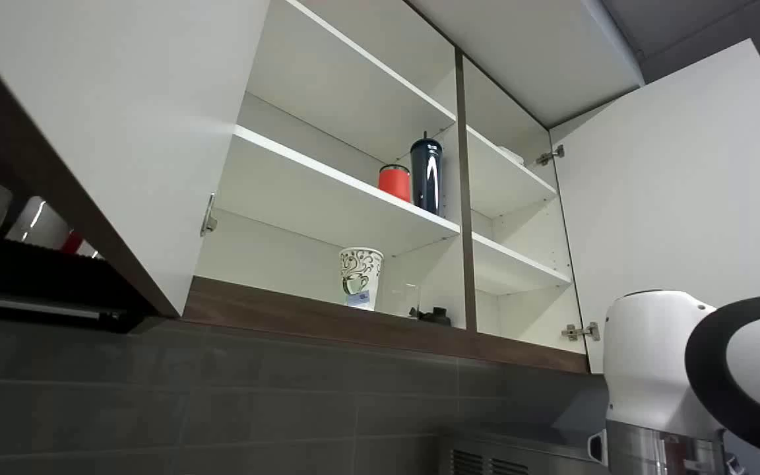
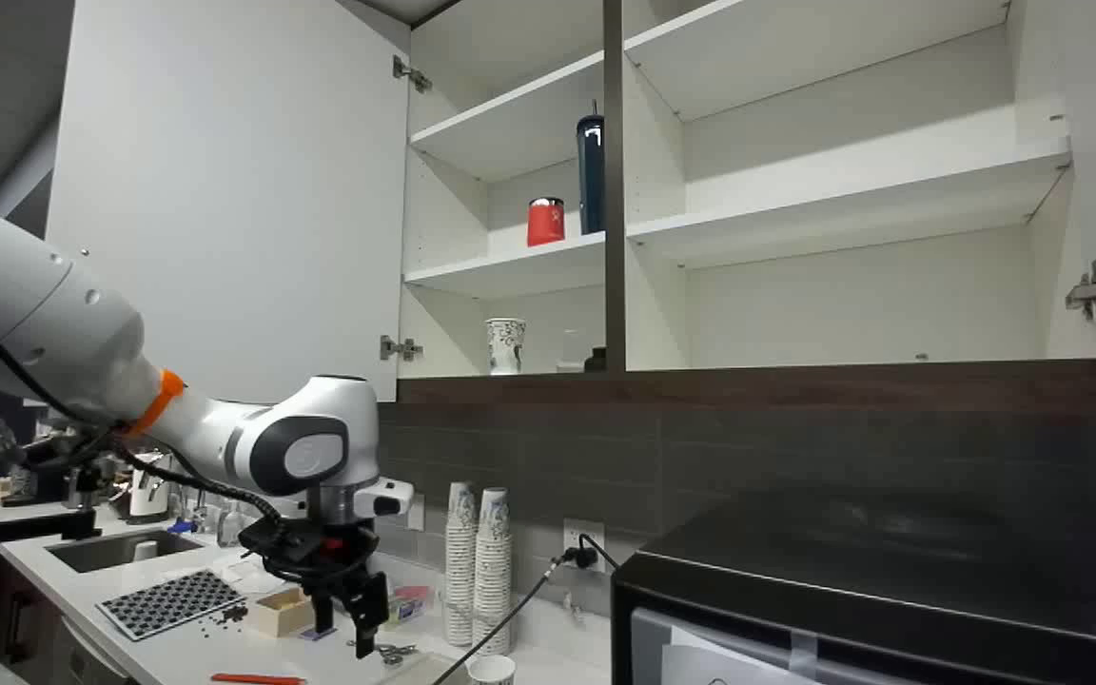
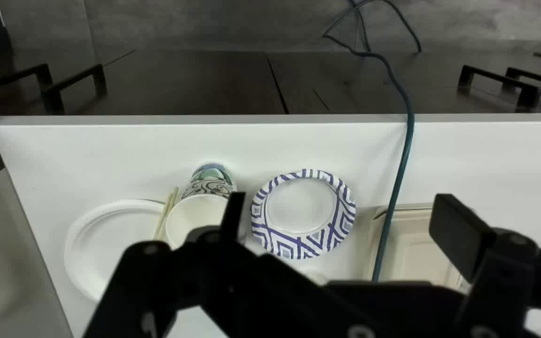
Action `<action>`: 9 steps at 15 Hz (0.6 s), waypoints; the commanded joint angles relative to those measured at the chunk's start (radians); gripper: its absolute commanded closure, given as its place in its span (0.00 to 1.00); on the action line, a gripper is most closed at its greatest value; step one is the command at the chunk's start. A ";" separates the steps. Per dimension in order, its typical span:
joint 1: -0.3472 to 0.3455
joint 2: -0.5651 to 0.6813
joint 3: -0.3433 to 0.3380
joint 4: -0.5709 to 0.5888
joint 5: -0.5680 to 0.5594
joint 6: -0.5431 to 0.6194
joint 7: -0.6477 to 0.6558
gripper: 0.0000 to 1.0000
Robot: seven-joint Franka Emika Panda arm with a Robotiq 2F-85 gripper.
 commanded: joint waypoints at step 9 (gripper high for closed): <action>-0.102 0.241 -0.017 0.059 -0.011 0.155 0.111 0.00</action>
